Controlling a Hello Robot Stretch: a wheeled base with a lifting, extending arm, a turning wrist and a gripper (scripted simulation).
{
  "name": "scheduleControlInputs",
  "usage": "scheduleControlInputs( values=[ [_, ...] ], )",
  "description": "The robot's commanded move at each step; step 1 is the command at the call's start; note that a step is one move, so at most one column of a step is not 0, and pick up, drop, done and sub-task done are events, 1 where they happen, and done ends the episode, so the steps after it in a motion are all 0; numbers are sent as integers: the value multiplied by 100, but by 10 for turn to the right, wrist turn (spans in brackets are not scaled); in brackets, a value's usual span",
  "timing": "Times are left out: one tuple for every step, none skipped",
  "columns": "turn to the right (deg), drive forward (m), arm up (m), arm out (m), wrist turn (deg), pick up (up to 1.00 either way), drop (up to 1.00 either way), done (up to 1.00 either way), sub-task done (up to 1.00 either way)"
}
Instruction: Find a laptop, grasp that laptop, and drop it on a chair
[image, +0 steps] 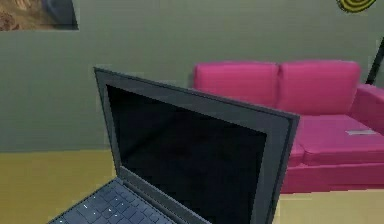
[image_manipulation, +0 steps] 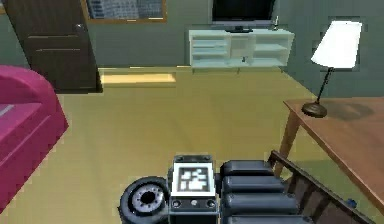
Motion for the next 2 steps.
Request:
scheduleControlInputs(
  values=[
    [-450, 0, 0, 0, 0, 0, 0, 0, 0],
    [-450, 0, 0, 0, 0, 0, 0, 0, 0]
  ],
)
